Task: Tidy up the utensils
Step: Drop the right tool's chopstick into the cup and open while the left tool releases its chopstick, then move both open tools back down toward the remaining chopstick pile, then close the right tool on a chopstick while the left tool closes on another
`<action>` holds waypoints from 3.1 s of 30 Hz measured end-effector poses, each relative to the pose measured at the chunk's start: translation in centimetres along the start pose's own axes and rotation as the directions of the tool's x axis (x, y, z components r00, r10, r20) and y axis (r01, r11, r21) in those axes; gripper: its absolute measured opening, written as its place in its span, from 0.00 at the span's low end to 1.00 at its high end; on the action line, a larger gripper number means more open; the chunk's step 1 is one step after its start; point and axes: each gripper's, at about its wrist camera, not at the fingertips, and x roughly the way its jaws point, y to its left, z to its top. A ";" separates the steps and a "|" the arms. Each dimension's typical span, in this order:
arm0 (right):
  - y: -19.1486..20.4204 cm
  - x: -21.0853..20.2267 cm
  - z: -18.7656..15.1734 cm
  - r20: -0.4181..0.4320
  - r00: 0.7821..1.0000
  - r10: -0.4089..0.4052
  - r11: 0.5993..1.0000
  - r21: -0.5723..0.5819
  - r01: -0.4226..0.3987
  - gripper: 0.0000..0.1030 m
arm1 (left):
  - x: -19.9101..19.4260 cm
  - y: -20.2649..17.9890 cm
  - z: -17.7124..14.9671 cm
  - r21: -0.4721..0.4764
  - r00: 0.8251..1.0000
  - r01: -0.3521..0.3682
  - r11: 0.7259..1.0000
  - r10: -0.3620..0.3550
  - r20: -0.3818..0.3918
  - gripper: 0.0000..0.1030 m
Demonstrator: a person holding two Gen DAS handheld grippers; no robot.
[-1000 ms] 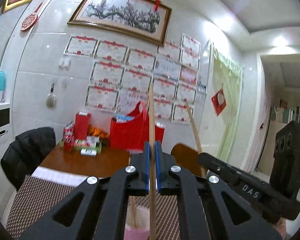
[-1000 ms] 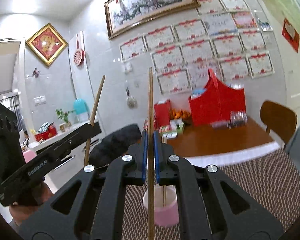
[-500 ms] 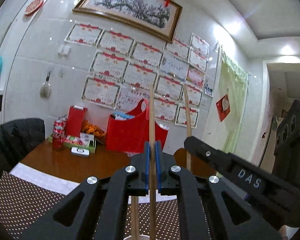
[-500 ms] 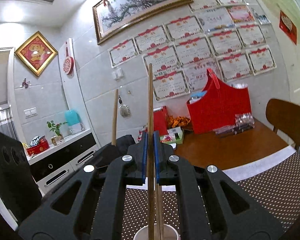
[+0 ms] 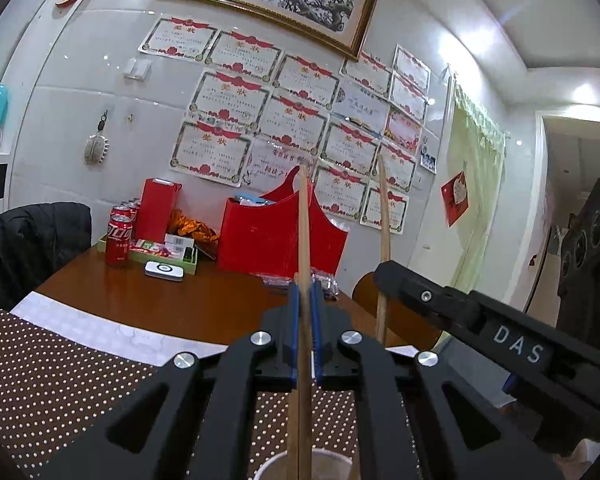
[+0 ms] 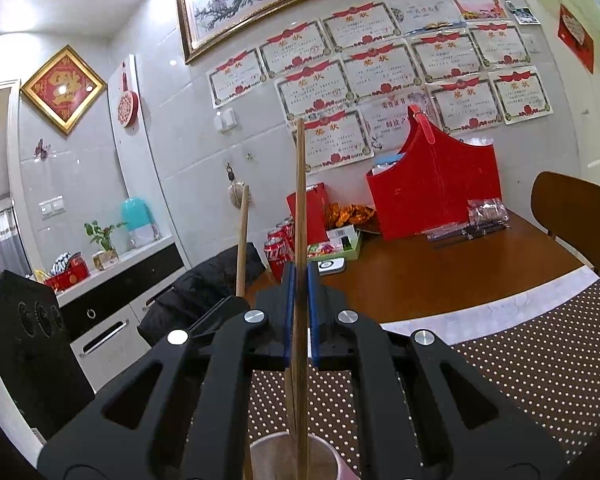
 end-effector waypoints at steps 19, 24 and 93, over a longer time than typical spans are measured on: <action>-1.3 -9.8 2.2 0.028 0.994 -0.107 0.993 0.041 0.106 0.94 | -10.3 -3.3 3.9 0.125 0.982 -0.190 0.974 0.186 0.045 0.91; -1.1 -14.0 2.2 0.013 0.991 -0.130 0.991 0.038 0.129 0.94 | -14.1 -5.1 4.2 0.174 0.975 -0.223 0.959 0.219 0.040 0.94; -4.4 -24.6 -12.5 -0.442 0.870 -0.219 0.965 0.033 0.259 0.94 | -17.0 -4.5 -18.1 0.305 0.640 -0.111 0.946 0.303 -0.706 0.94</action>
